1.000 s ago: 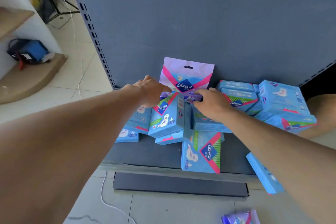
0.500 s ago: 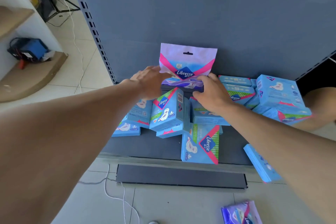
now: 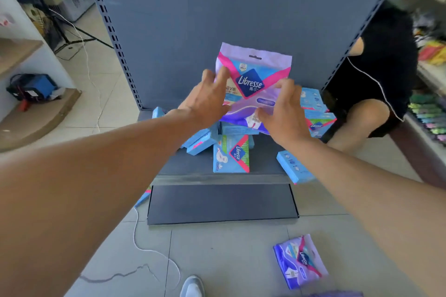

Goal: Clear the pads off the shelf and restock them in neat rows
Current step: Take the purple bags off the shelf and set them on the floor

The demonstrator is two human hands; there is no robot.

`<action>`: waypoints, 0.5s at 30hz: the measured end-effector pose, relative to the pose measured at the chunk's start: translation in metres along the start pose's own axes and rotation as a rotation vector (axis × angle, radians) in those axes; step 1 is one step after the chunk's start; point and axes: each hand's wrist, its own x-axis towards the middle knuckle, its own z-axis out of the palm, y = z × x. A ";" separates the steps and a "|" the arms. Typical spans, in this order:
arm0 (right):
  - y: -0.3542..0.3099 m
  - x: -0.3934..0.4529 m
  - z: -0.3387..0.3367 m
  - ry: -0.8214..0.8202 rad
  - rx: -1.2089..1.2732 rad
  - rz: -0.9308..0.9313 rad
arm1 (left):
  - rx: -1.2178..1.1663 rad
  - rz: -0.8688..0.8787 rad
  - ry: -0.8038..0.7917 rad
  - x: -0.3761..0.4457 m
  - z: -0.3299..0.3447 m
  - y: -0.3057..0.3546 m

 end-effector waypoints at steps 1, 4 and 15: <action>0.011 -0.016 -0.009 -0.010 -0.001 0.026 | -0.011 0.012 -0.021 -0.009 0.007 0.015; 0.047 -0.064 -0.027 -0.037 0.000 0.113 | 0.043 0.082 -0.124 -0.030 0.039 0.052; 0.196 -0.264 -0.042 0.021 -0.067 0.510 | 0.203 0.487 -0.419 -0.084 0.227 0.175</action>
